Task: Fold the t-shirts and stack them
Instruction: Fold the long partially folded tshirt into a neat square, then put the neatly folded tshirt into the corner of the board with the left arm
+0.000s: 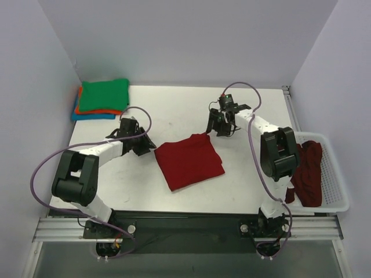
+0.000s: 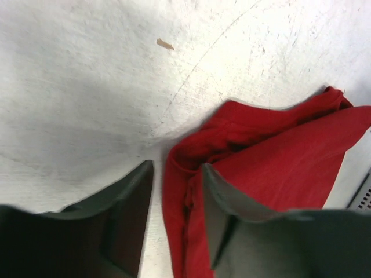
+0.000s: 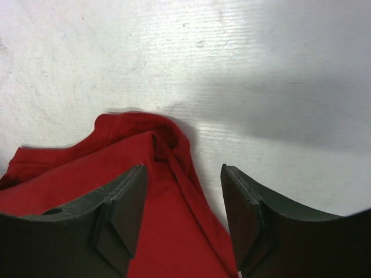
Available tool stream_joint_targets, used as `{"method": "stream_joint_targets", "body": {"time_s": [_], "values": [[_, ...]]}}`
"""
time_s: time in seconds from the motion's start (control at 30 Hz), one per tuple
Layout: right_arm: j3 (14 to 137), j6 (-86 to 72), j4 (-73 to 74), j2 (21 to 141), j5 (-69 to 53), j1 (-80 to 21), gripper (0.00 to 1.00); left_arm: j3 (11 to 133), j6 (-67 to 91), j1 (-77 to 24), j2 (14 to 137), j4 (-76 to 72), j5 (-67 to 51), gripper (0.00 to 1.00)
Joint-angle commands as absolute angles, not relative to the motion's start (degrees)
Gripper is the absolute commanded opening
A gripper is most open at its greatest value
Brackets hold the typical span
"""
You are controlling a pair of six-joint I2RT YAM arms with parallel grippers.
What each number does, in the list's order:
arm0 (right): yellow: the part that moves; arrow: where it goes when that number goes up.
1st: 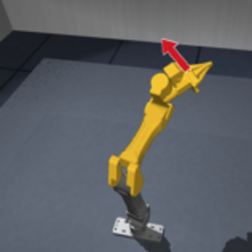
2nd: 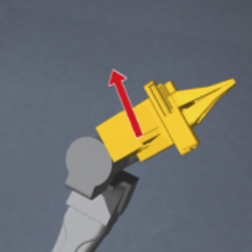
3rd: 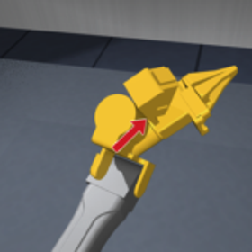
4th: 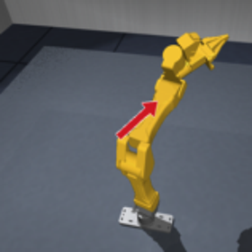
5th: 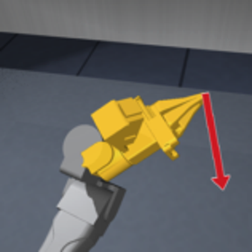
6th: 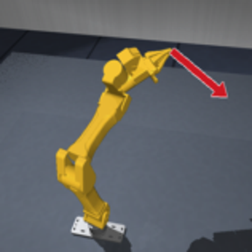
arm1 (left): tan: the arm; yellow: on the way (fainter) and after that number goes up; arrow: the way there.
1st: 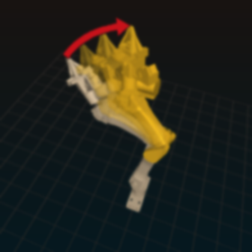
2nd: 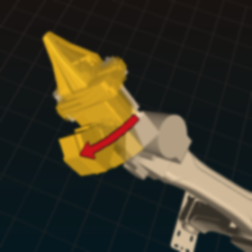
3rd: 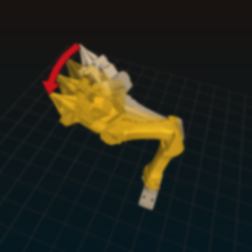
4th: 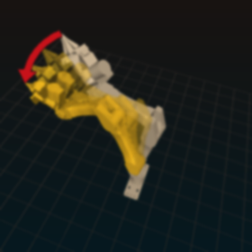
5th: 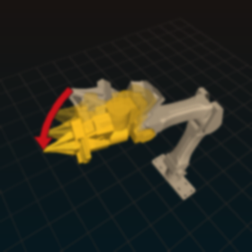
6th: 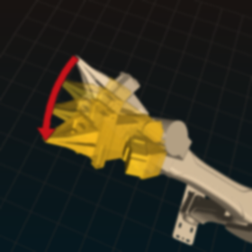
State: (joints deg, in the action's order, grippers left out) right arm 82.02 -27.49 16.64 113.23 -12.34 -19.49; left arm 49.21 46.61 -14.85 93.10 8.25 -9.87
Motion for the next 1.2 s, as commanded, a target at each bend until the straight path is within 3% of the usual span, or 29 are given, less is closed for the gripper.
{"method": "stream_joint_targets", "body": {"time_s": [0.0,0.03,0.23,0.5,0.73,1.17], "values": [[83.2,-25.6,20.3,104.7,-8.5,-19.1,0.54,52.5,44.3,-13.4,88.7,9.4,-7.9,0.53],[82.4,-25.8,20.8,103.3,-7.9,-19.2,0.53,52.4,43.4,-13.1,87.6,11.4,-7.3,0.62],[73.3,-25.7,19.9,94.0,-5.9,-23.6,0.51,49.2,40.5,-13.7,79.7,16.3,-7.5,0.69],[75.8,-23.7,19.0,100.6,-9.6,-27.0,0.4,42.3,43.9,-20.2,76.4,14.3,-8.4,0.79],[81.1,-22.0,20.4,110.5,-10.8,-25.0,0.31,40.5,45.5,-23.2,81.0,11.7,-7.8,0.79],[83.2,-24.4,20.6,116.5,-11.5,-20.8,0.28,40.3,46.7,-24.8,89.7,6.2,-10.3,0.74]]}}
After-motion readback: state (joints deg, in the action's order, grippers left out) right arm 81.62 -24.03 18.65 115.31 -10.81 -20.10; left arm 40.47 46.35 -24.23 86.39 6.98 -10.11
